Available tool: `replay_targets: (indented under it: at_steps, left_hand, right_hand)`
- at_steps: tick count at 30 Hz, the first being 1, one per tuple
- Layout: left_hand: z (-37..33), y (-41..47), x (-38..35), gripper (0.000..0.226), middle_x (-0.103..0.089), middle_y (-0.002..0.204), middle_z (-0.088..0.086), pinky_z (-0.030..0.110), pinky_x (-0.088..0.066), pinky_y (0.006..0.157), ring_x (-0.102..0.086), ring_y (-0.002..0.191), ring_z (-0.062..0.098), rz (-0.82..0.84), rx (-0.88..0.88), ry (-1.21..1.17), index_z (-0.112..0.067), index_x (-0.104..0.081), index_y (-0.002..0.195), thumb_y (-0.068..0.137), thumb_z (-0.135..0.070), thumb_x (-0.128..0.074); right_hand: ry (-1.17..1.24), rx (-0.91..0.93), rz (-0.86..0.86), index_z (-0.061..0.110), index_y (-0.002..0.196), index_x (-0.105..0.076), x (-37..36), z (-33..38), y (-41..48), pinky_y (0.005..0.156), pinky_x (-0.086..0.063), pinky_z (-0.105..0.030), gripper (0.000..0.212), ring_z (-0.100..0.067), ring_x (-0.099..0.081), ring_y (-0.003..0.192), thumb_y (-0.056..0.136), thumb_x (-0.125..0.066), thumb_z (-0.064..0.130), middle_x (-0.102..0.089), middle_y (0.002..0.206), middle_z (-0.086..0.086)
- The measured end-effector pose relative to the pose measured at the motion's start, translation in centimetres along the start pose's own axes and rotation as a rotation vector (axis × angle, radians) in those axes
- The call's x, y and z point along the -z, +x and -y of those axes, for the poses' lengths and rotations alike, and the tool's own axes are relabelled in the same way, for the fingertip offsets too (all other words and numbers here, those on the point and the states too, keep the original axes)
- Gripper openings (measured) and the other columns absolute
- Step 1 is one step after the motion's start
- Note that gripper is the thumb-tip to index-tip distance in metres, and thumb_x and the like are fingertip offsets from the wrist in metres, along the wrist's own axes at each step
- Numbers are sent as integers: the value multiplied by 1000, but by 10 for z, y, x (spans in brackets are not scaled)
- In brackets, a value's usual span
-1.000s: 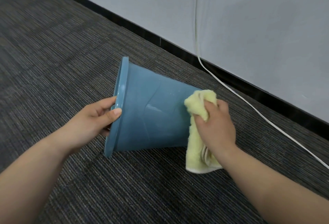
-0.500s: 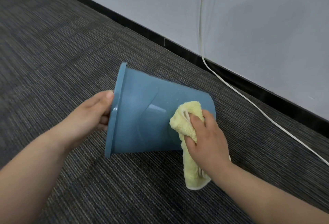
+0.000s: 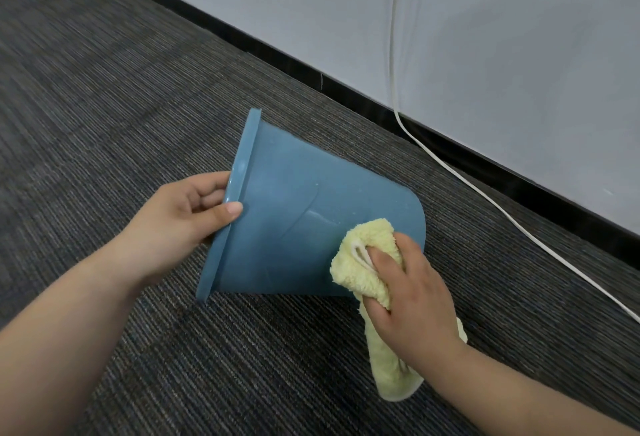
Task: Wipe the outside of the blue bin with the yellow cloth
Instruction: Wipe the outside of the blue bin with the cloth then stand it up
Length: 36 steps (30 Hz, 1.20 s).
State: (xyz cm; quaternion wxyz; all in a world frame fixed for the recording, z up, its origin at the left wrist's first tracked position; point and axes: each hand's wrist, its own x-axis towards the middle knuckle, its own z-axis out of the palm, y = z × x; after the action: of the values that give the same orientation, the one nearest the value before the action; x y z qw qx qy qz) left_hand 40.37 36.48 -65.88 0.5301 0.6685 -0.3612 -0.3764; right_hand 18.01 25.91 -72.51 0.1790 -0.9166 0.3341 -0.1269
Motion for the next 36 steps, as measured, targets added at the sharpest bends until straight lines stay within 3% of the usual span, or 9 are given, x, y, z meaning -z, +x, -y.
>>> replay_targets:
  at_steps: [5,7,10,16,24,28,30,36]
  left_hand:
    - [4,2,-5,33,-72,70,-20,10,-51,60,-66,71,-3,-7,17,26,-20,-57,99,79,6,-49]
    - [5,2,-2,33,-73,69,-18,11,-51,59,-67,69,-1,10,47,43,-19,-57,98,80,8,-48]
    - [3,0,2,32,-74,69,-12,13,-52,58,-68,68,4,63,81,57,-18,-57,95,80,8,-48]
    - [2,-2,1,34,-74,68,-10,13,-52,58,-68,67,5,101,86,68,-18,-58,97,78,9,-49]
    - [4,-5,4,41,-73,73,-18,9,-50,61,-68,75,0,94,74,95,-26,-61,93,76,10,-52]
    - [3,0,0,39,-74,75,-18,10,-50,60,-68,75,2,101,47,104,-28,-61,95,75,6,-54]
    - [3,1,-2,39,-73,81,-19,11,-52,63,-68,78,5,94,29,109,-29,-60,96,75,4,-55]
    - [6,-1,0,41,-74,82,-15,10,-50,65,-67,82,2,99,20,84,-24,-62,99,76,9,-52]
  right_hand:
    - [37,-2,19,5,97,-64,-2,-1,-3,58,-53,-44,51,-39,-64,75,49,-81,12,-61,104,-29]
    - [61,18,-28,5,96,-64,1,2,-1,59,-53,-42,40,-39,-64,76,59,-67,22,-61,103,-28]
    - [132,24,-152,5,97,-64,13,9,12,61,-50,-34,46,-35,-63,78,64,-47,31,-59,103,-25]
    - [282,-111,-239,21,116,-54,30,30,78,74,-28,-24,38,-23,-44,106,78,-59,22,-43,130,-5]
    - [137,232,-75,19,118,-54,32,67,74,78,-37,-37,44,-31,-45,103,75,-62,22,-40,139,-7]
    - [167,79,-132,22,120,-49,36,61,82,75,-32,-32,42,-26,-43,106,79,-56,25,-38,138,-2]
    - [114,86,-165,18,122,-46,32,65,76,79,-34,-36,46,-29,-41,107,78,-57,25,-34,141,-7]
    - [79,183,-82,10,103,-62,16,81,48,64,-49,-39,51,-36,-59,79,56,-78,21,-57,119,-21]
